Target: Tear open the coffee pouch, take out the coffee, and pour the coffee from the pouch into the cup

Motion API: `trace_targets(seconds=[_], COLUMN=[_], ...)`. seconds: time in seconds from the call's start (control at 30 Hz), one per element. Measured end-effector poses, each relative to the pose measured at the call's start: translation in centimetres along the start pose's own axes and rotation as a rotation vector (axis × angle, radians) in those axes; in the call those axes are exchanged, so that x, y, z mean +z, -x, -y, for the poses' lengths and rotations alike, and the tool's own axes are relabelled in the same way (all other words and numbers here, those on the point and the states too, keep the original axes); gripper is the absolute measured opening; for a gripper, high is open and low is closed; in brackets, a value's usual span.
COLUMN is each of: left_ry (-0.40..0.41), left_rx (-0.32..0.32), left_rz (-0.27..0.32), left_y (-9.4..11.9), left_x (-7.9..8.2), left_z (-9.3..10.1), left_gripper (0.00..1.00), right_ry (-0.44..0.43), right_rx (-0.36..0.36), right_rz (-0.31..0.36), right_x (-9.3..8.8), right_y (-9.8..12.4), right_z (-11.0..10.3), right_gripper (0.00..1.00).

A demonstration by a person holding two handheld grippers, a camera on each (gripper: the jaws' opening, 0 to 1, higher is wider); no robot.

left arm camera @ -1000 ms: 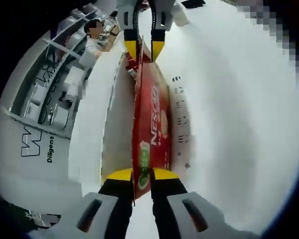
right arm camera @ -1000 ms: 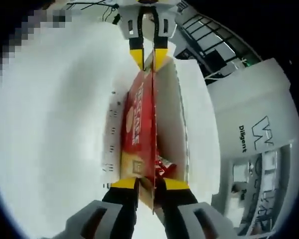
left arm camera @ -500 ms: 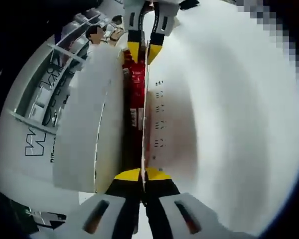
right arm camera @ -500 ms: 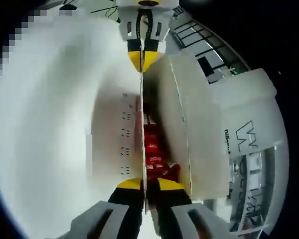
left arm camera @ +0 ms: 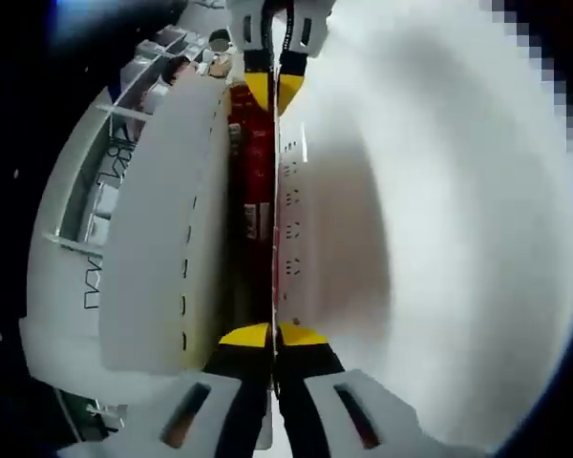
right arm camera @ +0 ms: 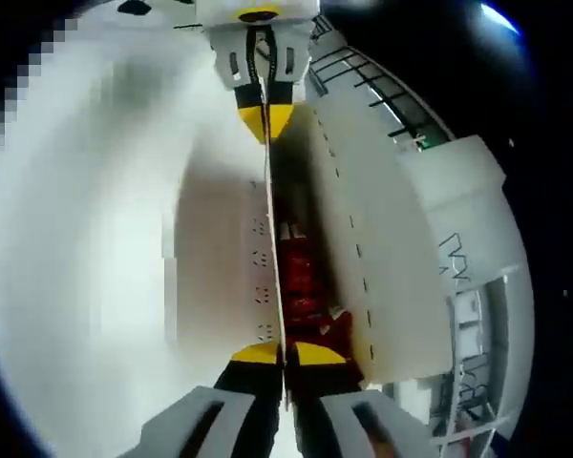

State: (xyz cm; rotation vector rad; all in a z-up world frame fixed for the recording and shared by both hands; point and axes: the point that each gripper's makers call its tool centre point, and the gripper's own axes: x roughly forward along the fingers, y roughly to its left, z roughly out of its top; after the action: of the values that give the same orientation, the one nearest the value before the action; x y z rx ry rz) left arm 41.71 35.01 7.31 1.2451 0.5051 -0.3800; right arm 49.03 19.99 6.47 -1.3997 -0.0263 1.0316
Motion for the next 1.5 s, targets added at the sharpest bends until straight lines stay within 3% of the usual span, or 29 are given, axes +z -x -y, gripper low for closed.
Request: trace_targets(seconds=[0.27,0.5,0.63,0.77,0.97,1.1,1.4,1.43,1.5], left_ry=[0.071,0.09,0.051,0.082,0.141,0.16,0.193,0.228,0.22], left_rx=[0.027,-0.003,0.002,-0.003,0.01,0.017,0.01,0.006,0.006], left_rz=[0.037,0.012,0.0,0.023,0.071,0.086,0.074,0.07,0.069], left_y=[0.3,0.2,0.4,0.8,0.3,0.0,-0.3,-0.3,-0.2], left_x=[-0.2,0.0,0.5,0.9,0.8,0.6,0.5,0.5,0.6], left_z=[0.5,0.6,0.6,-0.1,0.3,0.6,0.9,0.9,0.9], left_gripper=[0.04,0.04,0.04,0.04,0.04,0.04,0.04,0.04,0.05], right_ry=[0.041,-0.068,-0.081,-0.147,-0.117,-0.145,-0.177,-0.192,-0.232], right_rx=[-0.027,0.027,0.013,-0.032,-0.02,-0.038,-0.036,-0.036,-0.019], right_rz=[0.001,0.007,-0.014,0.006,-0.008,0.032,0.055,0.067,0.087], right_x=[0.6,1.0,0.6,0.6,0.6,0.4,0.5,0.5,0.5], right_y=[1.3,2.2,2.6,3.3,2.7,2.0,2.2,2.3,2.3], right_z=[-1.0,-1.7,-1.6,-1.0,-1.0,-1.0,-1.2,-1.2,-1.5], right_gripper=[0.03,0.04,0.05,0.05,0.04,0.05,0.06,0.08,0.09])
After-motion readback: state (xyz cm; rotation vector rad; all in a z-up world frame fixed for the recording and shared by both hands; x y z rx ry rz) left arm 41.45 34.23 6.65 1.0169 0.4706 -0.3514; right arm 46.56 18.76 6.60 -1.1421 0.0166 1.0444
